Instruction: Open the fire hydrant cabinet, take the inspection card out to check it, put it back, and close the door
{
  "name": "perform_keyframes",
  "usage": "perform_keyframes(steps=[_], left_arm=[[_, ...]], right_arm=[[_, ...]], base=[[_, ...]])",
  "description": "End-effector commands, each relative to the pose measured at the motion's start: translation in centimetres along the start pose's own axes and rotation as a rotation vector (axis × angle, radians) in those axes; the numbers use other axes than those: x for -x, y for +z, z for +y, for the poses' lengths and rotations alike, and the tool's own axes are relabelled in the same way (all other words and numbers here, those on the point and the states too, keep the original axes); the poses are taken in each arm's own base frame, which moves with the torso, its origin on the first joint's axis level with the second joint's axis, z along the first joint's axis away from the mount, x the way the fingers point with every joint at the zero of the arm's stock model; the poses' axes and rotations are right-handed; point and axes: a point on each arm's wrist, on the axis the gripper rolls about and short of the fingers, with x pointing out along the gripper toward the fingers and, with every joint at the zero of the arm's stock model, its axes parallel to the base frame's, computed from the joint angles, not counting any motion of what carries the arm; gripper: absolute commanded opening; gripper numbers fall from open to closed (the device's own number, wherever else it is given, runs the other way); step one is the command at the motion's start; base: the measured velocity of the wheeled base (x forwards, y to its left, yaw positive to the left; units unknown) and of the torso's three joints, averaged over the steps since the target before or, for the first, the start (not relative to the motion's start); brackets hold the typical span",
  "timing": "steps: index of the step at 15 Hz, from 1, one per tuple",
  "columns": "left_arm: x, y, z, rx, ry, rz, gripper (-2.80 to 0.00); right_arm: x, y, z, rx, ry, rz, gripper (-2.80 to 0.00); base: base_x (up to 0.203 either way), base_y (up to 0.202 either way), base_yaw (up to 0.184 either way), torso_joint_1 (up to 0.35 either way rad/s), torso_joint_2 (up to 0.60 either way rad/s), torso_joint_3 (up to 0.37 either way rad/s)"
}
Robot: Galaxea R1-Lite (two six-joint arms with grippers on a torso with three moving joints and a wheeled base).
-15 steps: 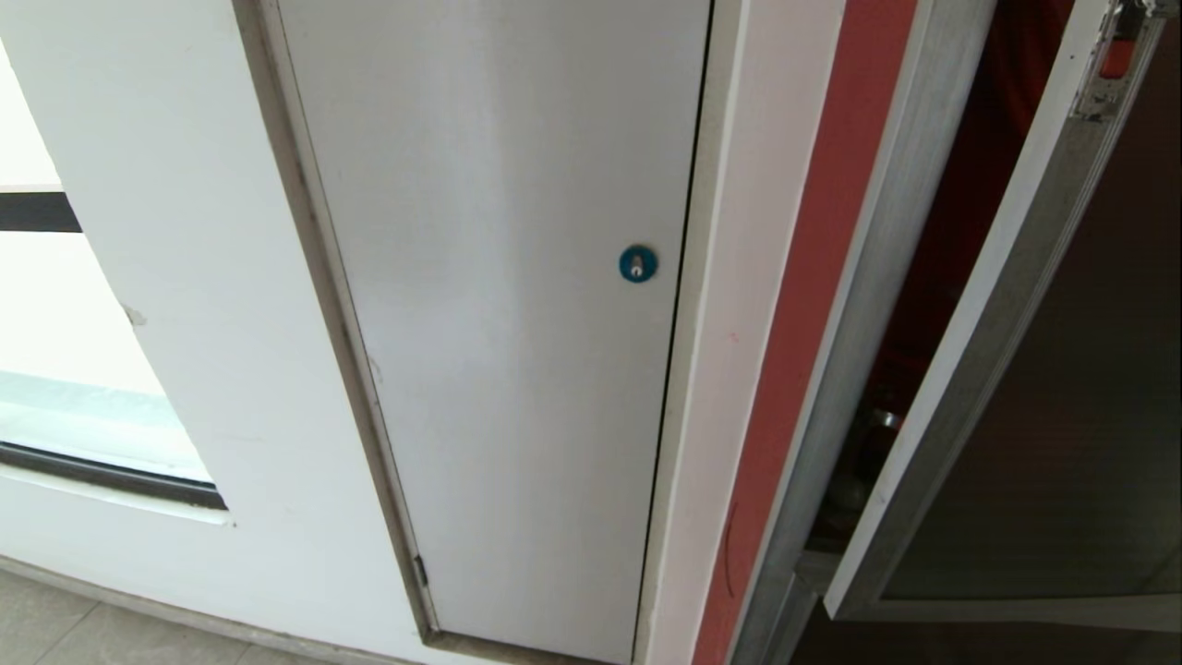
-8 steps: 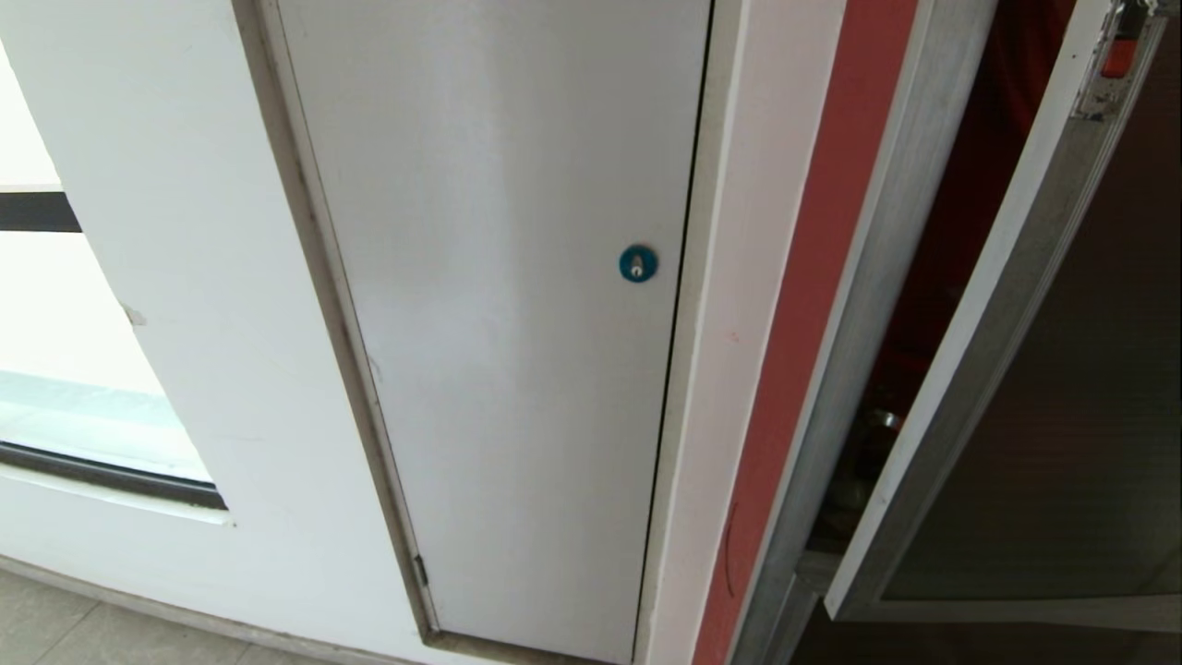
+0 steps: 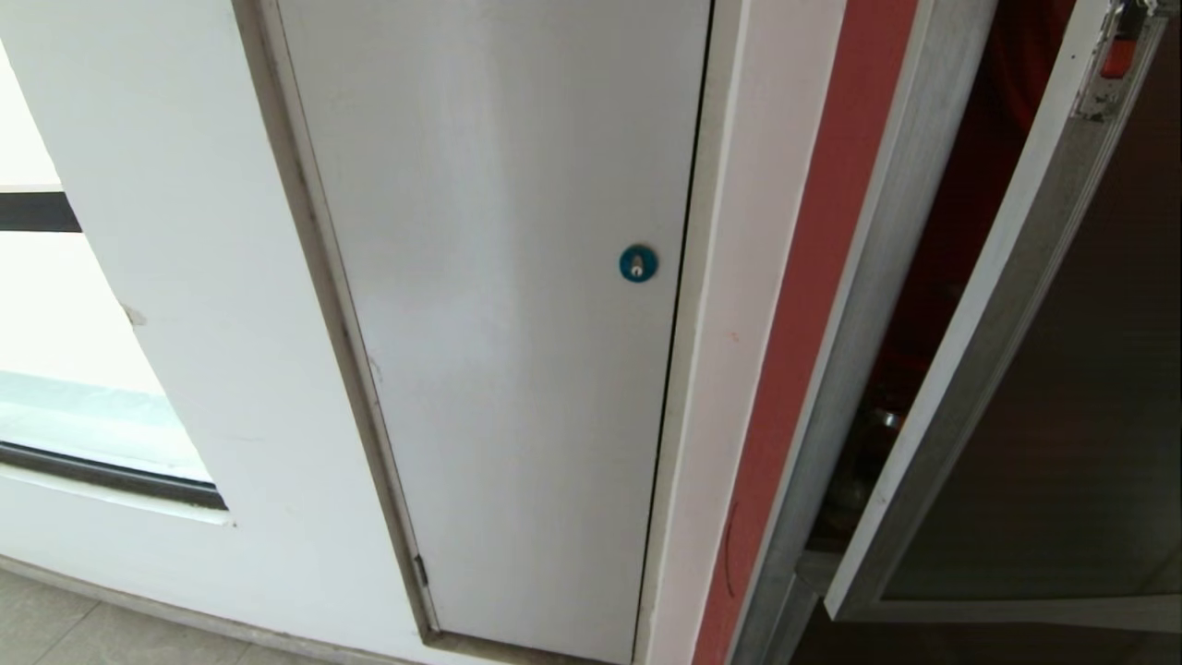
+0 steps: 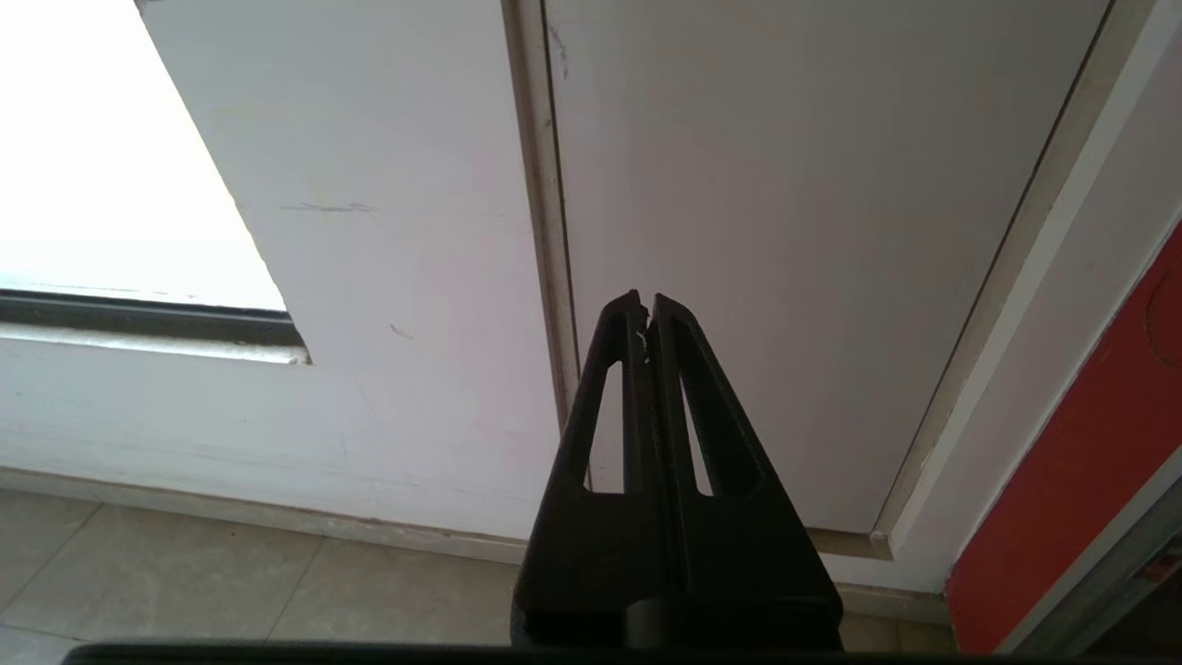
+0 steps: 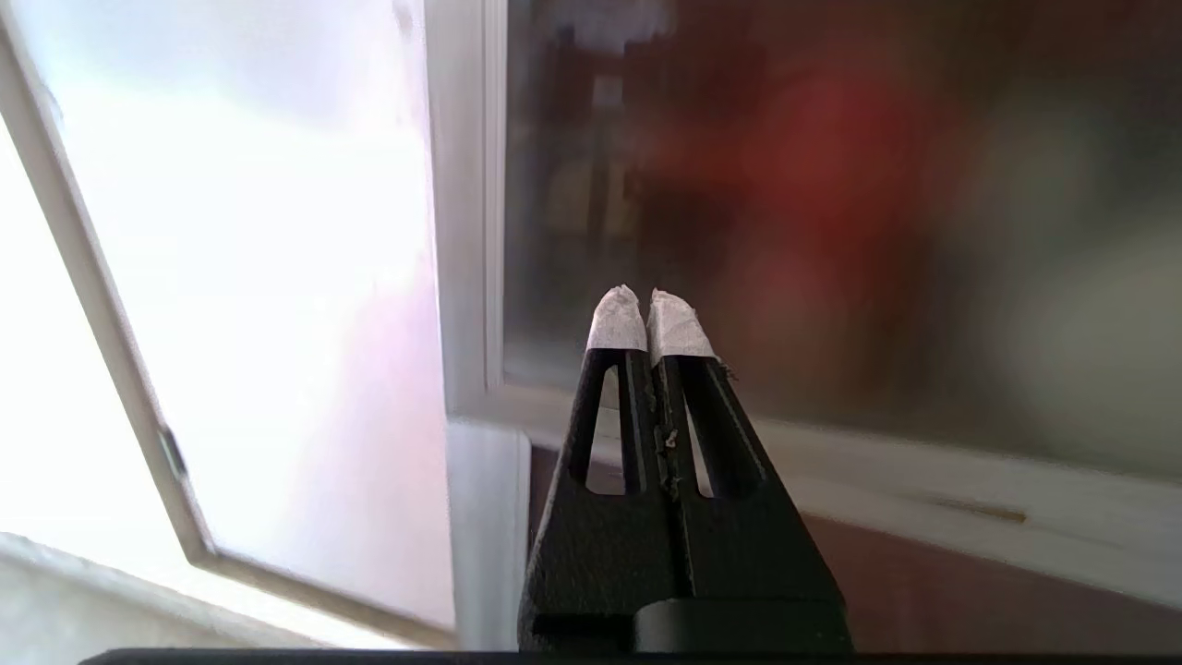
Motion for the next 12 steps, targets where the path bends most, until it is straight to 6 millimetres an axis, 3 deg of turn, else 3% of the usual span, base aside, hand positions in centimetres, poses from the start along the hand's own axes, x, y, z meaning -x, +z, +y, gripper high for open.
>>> perform_keyframes(steps=[1,12], left_arm=[[-0.05,-0.16,-0.01,0.002,0.0,0.007,-2.8],[-0.05,-0.16,-0.01,-0.006,0.0,0.007,-2.8]], right_arm=[[-0.07,-0.53,0.03,0.007,0.003,0.028,-2.8],[0.02,-1.51,0.07,0.014,0.001,0.126,-2.8]], base=[[0.0,0.0,0.0,0.0,0.0,0.0],[0.0,0.0,0.0,0.0,0.0,0.0]])
